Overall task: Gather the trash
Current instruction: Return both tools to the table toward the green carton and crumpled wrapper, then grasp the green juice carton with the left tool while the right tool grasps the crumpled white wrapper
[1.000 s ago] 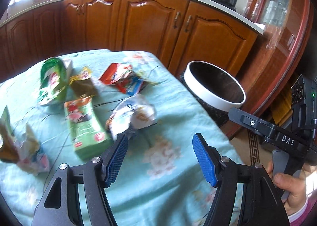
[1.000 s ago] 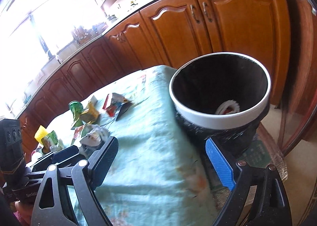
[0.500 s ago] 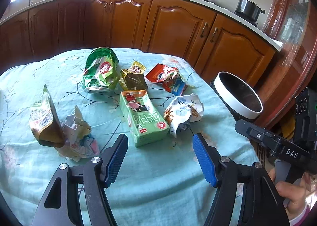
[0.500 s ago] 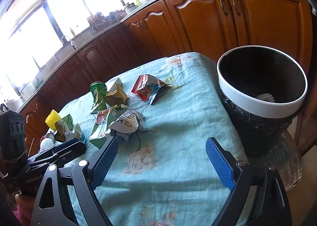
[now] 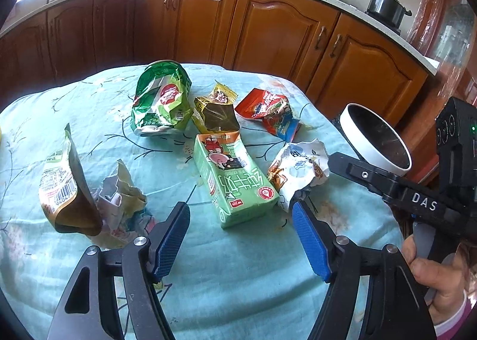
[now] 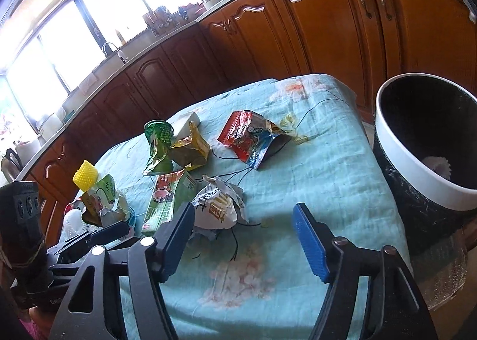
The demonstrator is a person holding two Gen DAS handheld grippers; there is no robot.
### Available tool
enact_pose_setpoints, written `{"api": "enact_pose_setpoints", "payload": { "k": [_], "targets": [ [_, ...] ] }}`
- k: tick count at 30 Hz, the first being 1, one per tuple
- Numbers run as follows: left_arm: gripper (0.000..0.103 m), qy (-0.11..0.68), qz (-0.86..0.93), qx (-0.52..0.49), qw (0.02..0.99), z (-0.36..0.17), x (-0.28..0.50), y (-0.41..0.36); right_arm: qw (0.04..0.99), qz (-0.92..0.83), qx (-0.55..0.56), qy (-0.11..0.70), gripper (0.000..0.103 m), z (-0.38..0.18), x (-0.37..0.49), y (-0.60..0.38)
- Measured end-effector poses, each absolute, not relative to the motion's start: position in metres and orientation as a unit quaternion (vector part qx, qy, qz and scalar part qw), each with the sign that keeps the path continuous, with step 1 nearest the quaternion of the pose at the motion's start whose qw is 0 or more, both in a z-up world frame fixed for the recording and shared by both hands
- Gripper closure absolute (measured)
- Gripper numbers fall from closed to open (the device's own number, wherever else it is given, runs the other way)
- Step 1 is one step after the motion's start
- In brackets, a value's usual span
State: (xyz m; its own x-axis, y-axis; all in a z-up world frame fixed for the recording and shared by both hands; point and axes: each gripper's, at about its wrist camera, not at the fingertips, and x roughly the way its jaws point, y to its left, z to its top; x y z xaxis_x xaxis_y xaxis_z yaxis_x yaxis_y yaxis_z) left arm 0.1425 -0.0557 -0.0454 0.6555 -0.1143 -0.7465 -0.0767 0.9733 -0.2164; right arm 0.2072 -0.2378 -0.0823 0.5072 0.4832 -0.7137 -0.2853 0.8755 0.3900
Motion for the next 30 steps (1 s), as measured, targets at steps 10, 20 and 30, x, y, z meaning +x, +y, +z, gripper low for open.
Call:
{"api": "enact_pose_setpoints", "payload": {
  "k": [10, 20, 30],
  "targets": [
    [0.031, 0.439, -0.006, -0.102, 0.893, -0.067, 0.178, -0.068, 0.861, 0.208, 0.103, 0.453, 0.101, -0.095, 0.212, -0.246],
    [0.048, 0.440, 0.004, -0.093, 0.893, -0.081, 0.200, -0.077, 0.867, 0.178, 0.134, 0.445, 0.101, -0.088, 0.197, -0.291],
    [0.053, 0.407, -0.041, -0.070, 0.910, -0.063, 0.186, -0.100, 0.874, 0.175, 0.144, 0.429, 0.102, -0.074, 0.183, -0.306]
  ]
}}
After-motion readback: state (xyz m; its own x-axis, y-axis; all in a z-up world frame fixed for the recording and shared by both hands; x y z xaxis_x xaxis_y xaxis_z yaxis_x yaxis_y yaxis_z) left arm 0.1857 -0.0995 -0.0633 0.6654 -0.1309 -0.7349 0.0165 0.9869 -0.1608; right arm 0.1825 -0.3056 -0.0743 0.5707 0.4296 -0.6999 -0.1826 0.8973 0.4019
